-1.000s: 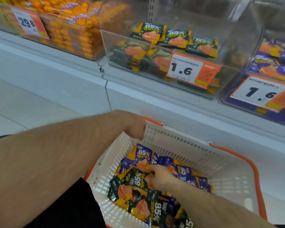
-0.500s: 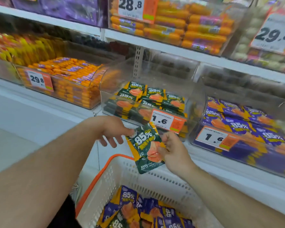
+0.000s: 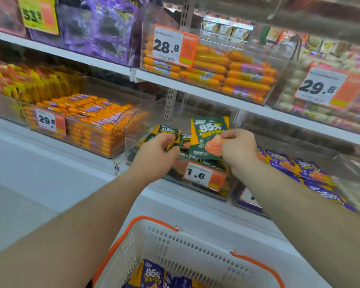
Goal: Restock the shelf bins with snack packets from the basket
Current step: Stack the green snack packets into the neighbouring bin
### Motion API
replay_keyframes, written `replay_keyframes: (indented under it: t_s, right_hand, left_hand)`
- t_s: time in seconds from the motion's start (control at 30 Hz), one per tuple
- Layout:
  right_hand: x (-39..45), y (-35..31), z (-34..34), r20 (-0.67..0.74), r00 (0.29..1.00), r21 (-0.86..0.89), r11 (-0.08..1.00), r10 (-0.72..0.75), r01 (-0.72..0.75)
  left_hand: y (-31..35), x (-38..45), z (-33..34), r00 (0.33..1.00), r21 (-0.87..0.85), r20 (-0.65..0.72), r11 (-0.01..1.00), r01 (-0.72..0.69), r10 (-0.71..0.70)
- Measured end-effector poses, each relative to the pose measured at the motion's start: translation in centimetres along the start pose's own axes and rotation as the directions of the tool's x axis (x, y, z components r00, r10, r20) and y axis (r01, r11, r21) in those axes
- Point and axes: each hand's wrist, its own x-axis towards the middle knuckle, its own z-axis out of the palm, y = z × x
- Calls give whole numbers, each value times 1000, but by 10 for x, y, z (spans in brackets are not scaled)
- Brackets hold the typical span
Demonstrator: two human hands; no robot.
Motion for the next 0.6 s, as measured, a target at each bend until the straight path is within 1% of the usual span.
replay_keyframes:
  t_s: [0.03,0.07,0.1,0.17,0.2,0.23,0.3,0.4,0.47,0.53,0.57,0.6]
  right_hand:
    - [13,1,0,-38,999,-184,983,-7,0]
    - [21,1,-1,-43,999,-372,928,-15,-2]
    - [28,1,0,-11,1000,-513,859,-7,0]
    - [33,3,2,97,994,-709,705,55,30]
    - [33,4,4,133,988,-798,599,77,61]
    - [35,7,6,133,988,-866,495,80,77]
    - [37,12,10,135,985,-929,360,111,87]
    - [38,15,16,228,958,-965,173,173,199]
    - [41,13,19,261,951,-964,91,167,248]
    - [41,8,21,325,933,-946,62,153,319]
    - [43,8,21,375,915,-927,76,149,368]
    - [44,9,22,433,888,-900,122,154,418]
  left_hand:
    - [-3,0,4,997,145,42,987,-66,60]
    - [-5,0,8,992,263,77,958,-112,95]
    - [-7,-1,12,989,340,101,931,-133,104]
    - [-9,-4,18,987,457,142,880,-130,72]
    - [-11,-4,20,986,495,158,859,-132,60]
    - [-11,-5,21,984,519,169,843,-141,60]
    - [-12,-5,22,981,534,185,832,-151,59]
    - [-13,-4,23,978,540,202,827,-158,54]
    - [-15,-5,22,977,543,208,824,-158,50]
    - [-16,-5,22,976,541,212,826,-159,49]
    - [-16,-6,21,976,541,215,826,-159,47]
    - [-16,-7,21,975,542,216,825,-160,48]
